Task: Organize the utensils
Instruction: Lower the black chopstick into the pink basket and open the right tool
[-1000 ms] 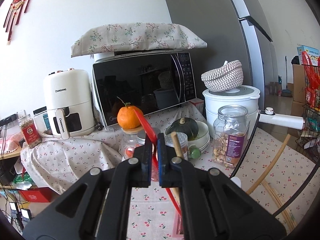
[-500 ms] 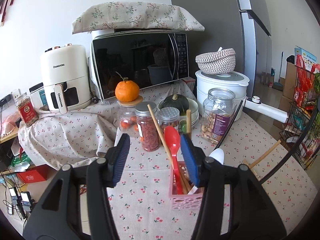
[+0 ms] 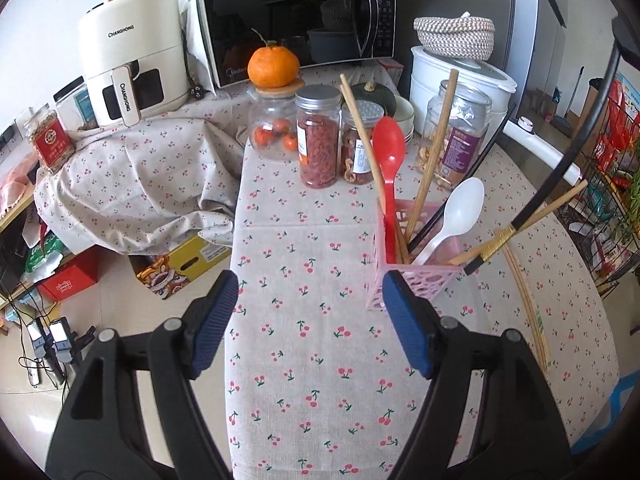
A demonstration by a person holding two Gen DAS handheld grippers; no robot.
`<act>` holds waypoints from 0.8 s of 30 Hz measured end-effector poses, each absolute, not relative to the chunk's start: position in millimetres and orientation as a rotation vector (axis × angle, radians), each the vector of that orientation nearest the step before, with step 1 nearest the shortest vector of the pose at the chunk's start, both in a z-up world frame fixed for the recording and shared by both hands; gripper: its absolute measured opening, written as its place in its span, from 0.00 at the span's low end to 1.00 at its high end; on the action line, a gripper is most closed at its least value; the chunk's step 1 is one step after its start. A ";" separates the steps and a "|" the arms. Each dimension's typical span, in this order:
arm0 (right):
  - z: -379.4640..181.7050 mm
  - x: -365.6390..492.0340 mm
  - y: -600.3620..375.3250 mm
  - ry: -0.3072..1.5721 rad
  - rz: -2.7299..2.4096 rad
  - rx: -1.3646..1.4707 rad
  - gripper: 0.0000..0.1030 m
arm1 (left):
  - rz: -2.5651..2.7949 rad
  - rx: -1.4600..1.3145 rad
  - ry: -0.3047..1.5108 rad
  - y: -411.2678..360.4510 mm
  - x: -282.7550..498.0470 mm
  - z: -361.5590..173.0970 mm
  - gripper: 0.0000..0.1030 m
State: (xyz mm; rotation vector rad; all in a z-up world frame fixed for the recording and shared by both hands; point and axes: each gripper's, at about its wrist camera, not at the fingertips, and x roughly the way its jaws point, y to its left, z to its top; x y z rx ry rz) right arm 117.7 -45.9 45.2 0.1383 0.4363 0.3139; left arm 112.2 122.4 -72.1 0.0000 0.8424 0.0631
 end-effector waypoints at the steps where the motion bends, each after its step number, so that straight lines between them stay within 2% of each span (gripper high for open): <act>1: 42.9 122.7 -43.2 0.436 0.307 0.139 0.05 | 0.060 0.009 0.849 121.8 112.3 -74.1 0.73; 24: -8.2 182.2 -15.7 0.460 0.227 0.126 0.06 | 0.015 0.043 0.855 112.5 114.0 -78.0 0.73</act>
